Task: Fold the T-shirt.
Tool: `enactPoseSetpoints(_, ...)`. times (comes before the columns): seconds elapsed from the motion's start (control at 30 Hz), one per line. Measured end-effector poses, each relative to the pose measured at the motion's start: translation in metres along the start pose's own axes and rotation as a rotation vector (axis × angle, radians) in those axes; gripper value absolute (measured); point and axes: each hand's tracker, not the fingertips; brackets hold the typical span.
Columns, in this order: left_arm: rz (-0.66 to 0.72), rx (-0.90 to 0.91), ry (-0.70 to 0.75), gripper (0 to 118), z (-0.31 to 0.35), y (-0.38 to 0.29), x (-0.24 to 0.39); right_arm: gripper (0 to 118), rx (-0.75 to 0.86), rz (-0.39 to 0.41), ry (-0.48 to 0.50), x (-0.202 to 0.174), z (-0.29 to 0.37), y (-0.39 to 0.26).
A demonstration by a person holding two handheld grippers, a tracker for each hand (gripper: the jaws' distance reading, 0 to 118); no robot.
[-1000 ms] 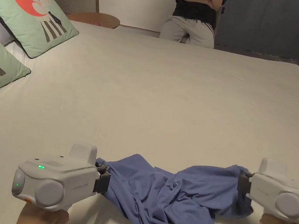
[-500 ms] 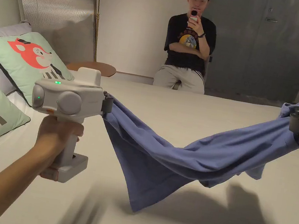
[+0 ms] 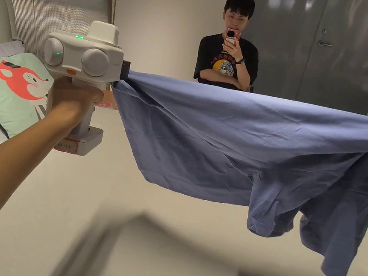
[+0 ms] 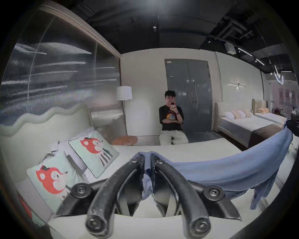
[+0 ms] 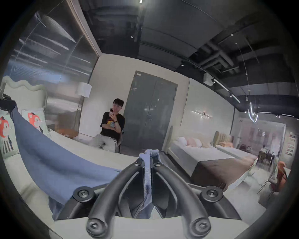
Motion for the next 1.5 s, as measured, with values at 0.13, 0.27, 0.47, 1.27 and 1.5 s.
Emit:
enactPoseSetpoints(0.13,-0.044,-0.022,0.04,3,-0.023,-0.015,0.009,4,-0.007,-0.006,-0.001,-0.012,-0.014,-0.019)
enactPoseSetpoints(0.27,-0.032,-0.069,0.05,3,-0.042,-0.045,0.004,4,-0.057,-0.016,0.021,-0.023,-0.026,-0.044)
enactPoseSetpoints(0.47,-0.061,-0.177,0.068,3,-0.048,-0.114,-0.001,4,-0.166,-0.04,0.08,-0.045,-0.029,-0.102)
enactPoseSetpoints(1.27,0.066,-0.596,0.013,3,0.157,-0.371,-0.051,4,-0.523,-0.174,0.17,-0.029,0.178,-0.301)
enactPoseSetpoints(1.5,0.098,-0.666,-0.003,3,0.228,-0.416,-0.067,5,-0.612,-0.199,0.177,-0.015,0.249,-0.342)
